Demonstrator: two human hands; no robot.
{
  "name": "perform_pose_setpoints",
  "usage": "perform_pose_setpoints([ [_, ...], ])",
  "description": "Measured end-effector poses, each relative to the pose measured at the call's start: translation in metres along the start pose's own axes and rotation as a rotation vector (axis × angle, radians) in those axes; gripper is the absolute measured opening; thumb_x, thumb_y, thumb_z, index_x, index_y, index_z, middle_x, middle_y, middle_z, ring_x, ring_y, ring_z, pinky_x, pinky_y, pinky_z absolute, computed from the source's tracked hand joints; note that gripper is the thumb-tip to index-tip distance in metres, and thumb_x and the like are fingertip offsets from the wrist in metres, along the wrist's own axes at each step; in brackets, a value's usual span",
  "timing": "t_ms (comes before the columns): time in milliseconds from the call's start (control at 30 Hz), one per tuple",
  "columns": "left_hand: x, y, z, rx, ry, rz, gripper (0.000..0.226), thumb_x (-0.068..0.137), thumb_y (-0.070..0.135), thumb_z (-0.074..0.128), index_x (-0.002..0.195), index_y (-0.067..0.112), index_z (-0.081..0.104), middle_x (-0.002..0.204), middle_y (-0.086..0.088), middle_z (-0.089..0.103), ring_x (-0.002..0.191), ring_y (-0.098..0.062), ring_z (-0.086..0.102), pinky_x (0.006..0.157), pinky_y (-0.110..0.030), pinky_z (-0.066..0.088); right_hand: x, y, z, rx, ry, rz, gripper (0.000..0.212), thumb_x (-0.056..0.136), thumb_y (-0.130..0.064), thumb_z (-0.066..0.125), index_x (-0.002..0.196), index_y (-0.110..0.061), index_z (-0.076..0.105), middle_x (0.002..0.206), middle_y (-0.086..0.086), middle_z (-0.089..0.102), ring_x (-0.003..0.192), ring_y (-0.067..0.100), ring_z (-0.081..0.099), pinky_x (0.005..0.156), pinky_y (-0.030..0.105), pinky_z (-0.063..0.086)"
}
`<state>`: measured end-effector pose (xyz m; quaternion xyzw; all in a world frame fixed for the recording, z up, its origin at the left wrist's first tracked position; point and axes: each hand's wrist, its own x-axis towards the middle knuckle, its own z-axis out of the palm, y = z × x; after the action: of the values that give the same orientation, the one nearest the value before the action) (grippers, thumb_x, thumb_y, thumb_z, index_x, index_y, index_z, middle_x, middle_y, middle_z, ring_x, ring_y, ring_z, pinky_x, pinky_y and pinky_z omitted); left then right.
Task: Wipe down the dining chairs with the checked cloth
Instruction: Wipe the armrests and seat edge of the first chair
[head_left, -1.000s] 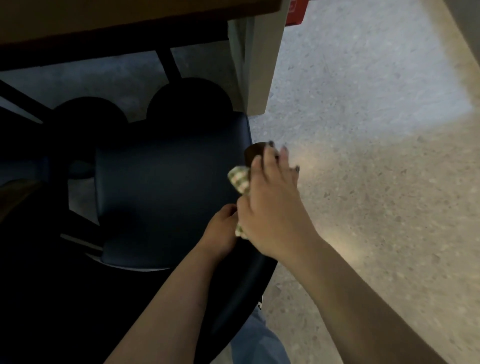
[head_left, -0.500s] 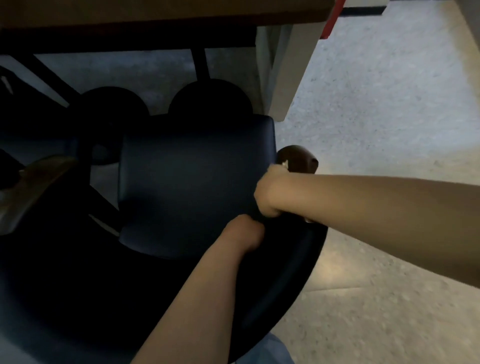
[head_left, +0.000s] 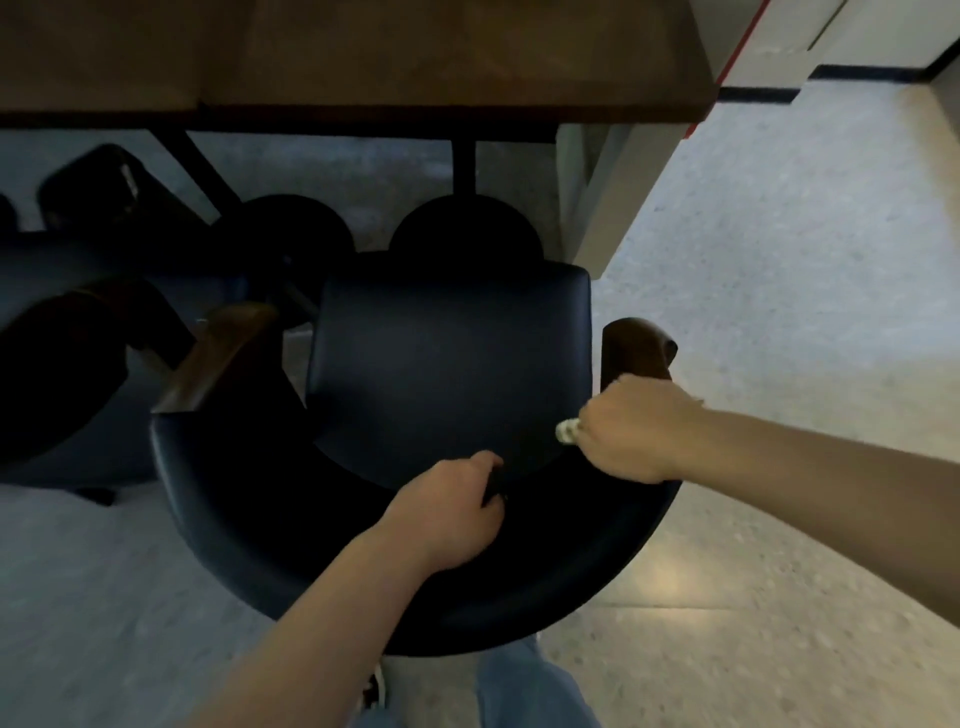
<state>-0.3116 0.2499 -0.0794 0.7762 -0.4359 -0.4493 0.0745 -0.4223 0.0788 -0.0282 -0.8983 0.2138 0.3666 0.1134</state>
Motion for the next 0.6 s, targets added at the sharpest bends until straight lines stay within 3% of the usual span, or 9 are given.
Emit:
perform_pose_setpoints([
  [133,0.000,-0.014,-0.002,-0.194,0.100,0.014,0.033,0.093,0.017,0.053,0.125,0.021,0.059,0.116,0.002,0.067,0.106,-0.012,0.062,0.092,-0.021,0.047,-0.030,-0.038,0.008,0.380,0.121,0.127,0.033,0.101,-0.025,0.029,0.092,-0.009,0.056,0.093,0.009,0.058,0.092,0.030,0.058,0.077,0.038,0.046],
  [267,0.006,-0.006,-0.002,-0.274,0.293,0.043,0.035,0.090,0.018,0.051,0.124,0.023,0.057,0.115,0.005,0.066,0.103,-0.014,0.062,0.093,-0.035,0.052,-0.044,-0.100,0.037,0.412,0.479,0.322,0.039,0.100,-0.035,0.026,0.098,-0.016,0.060,0.093,0.004,0.064,0.087,0.026,0.060,0.070,0.034,0.042],
  [367,-0.015,-0.021,-0.015,-0.288,0.486,0.097,0.036,0.090,0.018,0.053,0.126,0.023,0.057,0.112,0.008,0.067,0.100,-0.011,0.063,0.091,-0.031,0.052,-0.035,-0.117,0.037,0.534,0.527,0.525,0.045,0.100,-0.038,0.024,0.099,-0.015,0.062,0.088,0.006,0.064,0.081,0.027,0.060,0.074,0.038,0.048],
  [467,-0.044,-0.053,-0.032,-0.224,0.497,0.222,0.035,0.089,0.017,0.056,0.123,0.023,0.058,0.107,0.012,0.067,0.097,-0.006,0.063,0.089,-0.025,0.051,-0.029,-0.145,0.035,0.625,0.517,0.574,0.054,0.100,-0.043,0.019,0.095,-0.016,0.066,0.079,0.002,0.062,0.071,0.023,0.055,0.064,0.034,0.034],
  [533,-0.058,-0.066,-0.040,-0.305,0.482,0.241,0.028,0.088,0.013,0.057,0.114,0.023,0.063,0.101,0.013,0.068,0.095,-0.002,0.063,0.088,-0.020,0.050,-0.020,-0.170,0.034,0.660,0.513,0.578,0.057,0.100,-0.045,0.017,0.101,-0.016,0.065,0.091,0.004,0.065,0.081,0.027,0.057,0.067,0.034,0.029],
  [600,-0.064,-0.066,-0.044,-0.508,0.535,0.189,0.024,0.088,0.010,0.057,0.108,0.023,0.063,0.100,0.012,0.069,0.089,-0.003,0.063,0.080,-0.020,0.050,-0.015,-0.189,0.035,0.638,0.513,0.581,0.056,0.100,-0.045,0.017,0.108,-0.014,0.064,0.104,0.009,0.066,0.085,0.029,0.056,0.069,0.034,0.033],
])
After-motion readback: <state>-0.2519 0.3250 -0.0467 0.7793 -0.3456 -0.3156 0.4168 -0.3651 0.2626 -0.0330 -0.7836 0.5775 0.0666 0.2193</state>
